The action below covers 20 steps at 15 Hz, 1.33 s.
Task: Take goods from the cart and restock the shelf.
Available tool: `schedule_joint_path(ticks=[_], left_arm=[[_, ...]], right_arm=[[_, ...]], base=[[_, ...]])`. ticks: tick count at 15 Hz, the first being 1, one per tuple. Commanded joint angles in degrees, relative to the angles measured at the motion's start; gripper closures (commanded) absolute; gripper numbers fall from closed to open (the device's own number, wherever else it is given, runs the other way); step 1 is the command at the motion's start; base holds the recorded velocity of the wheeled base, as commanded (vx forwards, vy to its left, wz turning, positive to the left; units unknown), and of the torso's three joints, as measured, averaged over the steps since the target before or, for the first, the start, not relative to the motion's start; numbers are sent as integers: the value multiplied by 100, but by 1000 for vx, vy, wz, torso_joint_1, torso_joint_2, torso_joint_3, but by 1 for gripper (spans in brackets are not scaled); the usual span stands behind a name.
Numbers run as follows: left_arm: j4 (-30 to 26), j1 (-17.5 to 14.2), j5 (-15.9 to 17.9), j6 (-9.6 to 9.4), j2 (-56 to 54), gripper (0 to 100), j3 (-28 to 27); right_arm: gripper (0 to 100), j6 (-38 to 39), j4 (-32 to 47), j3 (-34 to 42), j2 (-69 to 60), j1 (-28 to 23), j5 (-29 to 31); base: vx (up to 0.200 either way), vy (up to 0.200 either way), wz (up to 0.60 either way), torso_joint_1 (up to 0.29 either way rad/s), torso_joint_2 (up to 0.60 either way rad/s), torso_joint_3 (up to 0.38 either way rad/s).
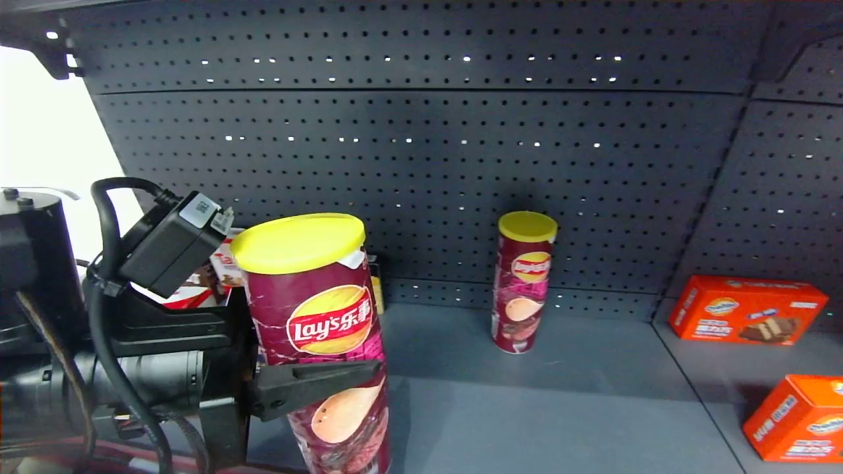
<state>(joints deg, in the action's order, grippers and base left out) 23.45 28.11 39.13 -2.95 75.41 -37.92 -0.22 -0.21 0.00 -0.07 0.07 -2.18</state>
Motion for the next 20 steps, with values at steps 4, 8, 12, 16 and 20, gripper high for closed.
schedule_joint_path(ticks=[4,8,12,16,20], left_arm=[[1,-7,-11,-4,35,100,13],[98,-16,-64,-21,114,100,-4],[608,-25,-398,31,264,100,-31],[572,-25,-433,23,9,100,338],[608,-43,-503,5,0,100,303]], right_arm=[[0,-4,3,0,7,-7,-2],[0,-4,-6,0,7,1,-2],[0,-4,-6,0,7,1,-2],[0,-31,3,0,7,10,-63],[0,4,-50,-1028,394,-42,157]], base=[[0,0,0,0,0,0],[0,0,0,0,0,0],[0,0,0,0,0,0],[0,0,0,0,0,0],[0,0,0,0,0,0]])
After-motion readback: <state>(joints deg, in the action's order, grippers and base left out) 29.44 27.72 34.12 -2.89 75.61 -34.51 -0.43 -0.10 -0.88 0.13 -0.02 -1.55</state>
